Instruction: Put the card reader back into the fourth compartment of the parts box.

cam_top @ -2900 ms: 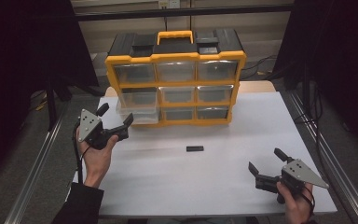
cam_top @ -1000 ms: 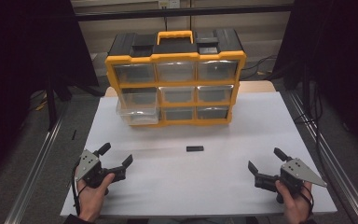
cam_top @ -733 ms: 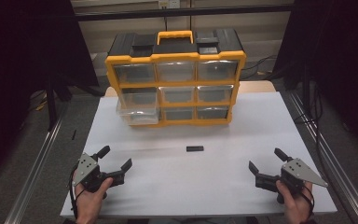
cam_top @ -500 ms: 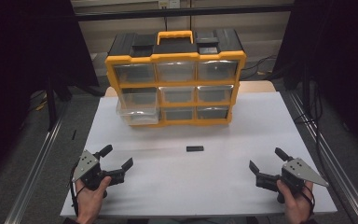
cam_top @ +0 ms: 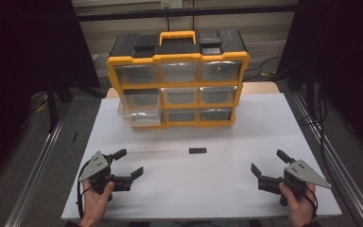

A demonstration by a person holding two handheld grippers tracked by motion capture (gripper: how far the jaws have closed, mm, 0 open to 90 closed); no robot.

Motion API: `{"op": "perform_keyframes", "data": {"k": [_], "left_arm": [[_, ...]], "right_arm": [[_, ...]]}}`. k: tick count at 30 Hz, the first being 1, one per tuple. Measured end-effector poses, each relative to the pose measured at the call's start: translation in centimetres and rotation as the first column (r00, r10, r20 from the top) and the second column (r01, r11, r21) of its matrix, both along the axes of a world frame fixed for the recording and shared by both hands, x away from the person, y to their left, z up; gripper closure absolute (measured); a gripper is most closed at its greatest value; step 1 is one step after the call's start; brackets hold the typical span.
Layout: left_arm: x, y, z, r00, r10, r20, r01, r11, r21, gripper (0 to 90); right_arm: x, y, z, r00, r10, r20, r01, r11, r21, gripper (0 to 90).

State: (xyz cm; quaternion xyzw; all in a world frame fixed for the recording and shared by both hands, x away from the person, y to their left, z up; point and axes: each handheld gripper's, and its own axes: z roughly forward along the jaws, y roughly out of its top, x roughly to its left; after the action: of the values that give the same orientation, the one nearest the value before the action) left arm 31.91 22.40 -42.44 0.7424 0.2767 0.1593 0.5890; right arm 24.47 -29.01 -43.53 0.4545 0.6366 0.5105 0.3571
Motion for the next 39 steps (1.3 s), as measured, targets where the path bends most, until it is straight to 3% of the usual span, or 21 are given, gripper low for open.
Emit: {"op": "perform_keyframes", "data": {"k": [4, 7, 8, 10, 12, 14, 18, 21, 23, 25, 31, 33, 35, 38, 39], "left_arm": [[0.2, -0.6, 0.0, 0.9993, -0.036, -0.013, 0.037, 0.9991, 0.023, 6.5], [0.5, -0.9, 0.1, 0.9963, -0.069, -0.05, 0.072, 0.9965, 0.042, 6.7], [0.6, -1.0, 0.2, 0.9927, -0.105, -0.058, 0.108, 0.9925, 0.056, 6.6], [0.6, -1.3, 0.3, 0.9922, -0.108, -0.063, 0.113, 0.9897, 0.087, 6.7], [0.8, -1.7, 0.3, 0.9845, -0.156, -0.08, 0.165, 0.9799, 0.113, 7.4], [0.9, -2.2, 0.3, 0.9793, -0.178, -0.097, 0.189, 0.975, 0.117, 8.5], [1.2, -2.9, 0.5, 0.9726, -0.204, -0.111, 0.218, 0.967, 0.132, 10.9], [1.4, -3.4, 0.7, 0.968, -0.218, -0.124, 0.234, 0.9623, 0.138, 5.2], [1.4, -3.8, 0.7, 0.9716, -0.202, -0.123, 0.219, 0.9638, 0.151, 4.4], [1.5, -4.1, 0.7, 0.9689, -0.206, -0.136, 0.228, 0.9592, 0.167, 3.9], [1.6, -5.0, 0.7, 0.9663, -0.206, -0.154, 0.23, 0.9597, 0.161, 2.7], [1.8, -5.2, 0.8, 0.9598, -0.225, -0.167, 0.252, 0.9541, 0.162, 2.5], [1.9, -5.6, 0.8, 0.9616, -0.222, -0.161, 0.249, 0.9529, 0.173, 2.8], [2.1, -6.3, 0.8, 0.9499, -0.25, -0.187, 0.281, 0.9458, 0.162, 3.7], [2.3, -6.4, 0.8, 0.9461, -0.262, -0.19, 0.295, 0.9393, 0.175, 4.0]], "right_arm": [[-0.2, 0.0, 0.0, 1.0, -0.001, 0.004, 0.001, 1.0, 0.005, 0.0], [-0.2, 0.0, 0.0, 1.0, 0.0, 0.005, 0.0, 1.0, 0.006, 0.0], [-0.2, 0.0, 0.0, 1.0, -0.001, 0.006, 0.001, 1.0, 0.005, 0.0], [-0.2, 0.0, 0.0, 1.0, -0.003, 0.003, 0.003, 1.0, 0.005, 0.0], [-0.2, 0.0, 0.0, 1.0, -0.004, 0.004, 0.004, 1.0, 0.007, 0.0], [-0.2, 0.0, 0.0, 1.0, -0.002, 0.003, 0.002, 1.0, 0.006, 0.0], [-0.2, 0.0, 0.0, 1.0, 0.0, 0.005, 0.0, 1.0, 0.007, 0.0], [-0.2, 0.0, 0.0, 1.0, -0.001, 0.006, 0.001, 1.0, 0.005, 0.0], [-0.2, 0.0, 0.0, 1.0, -0.001, 0.005, 0.001, 1.0, 0.006, 0.0], [-0.2, 0.0, 0.0, 1.0, 0.0, 0.005, 0.0, 1.0, 0.006, 0.0], [-0.2, 0.0, 0.0, 1.0, 0.0, 0.007, 0.0, 1.0, 0.003, 0.0], [-0.2, 0.0, 0.0, 1.0, 0.0, 0.007, 0.0, 1.0, 0.002, 0.0], [-0.2, 0.0, 0.0, 1.0, 0.001, 0.007, -0.001, 1.0, 0.002, 0.0], [-0.2, 0.1, 0.0, 1.0, 0.001, 0.007, -0.001, 1.0, 0.001, 0.0], [-0.2, 0.1, 0.0, 1.0, 0.002, 0.005, -0.002, 1.0, 0.001, 0.0]]}}
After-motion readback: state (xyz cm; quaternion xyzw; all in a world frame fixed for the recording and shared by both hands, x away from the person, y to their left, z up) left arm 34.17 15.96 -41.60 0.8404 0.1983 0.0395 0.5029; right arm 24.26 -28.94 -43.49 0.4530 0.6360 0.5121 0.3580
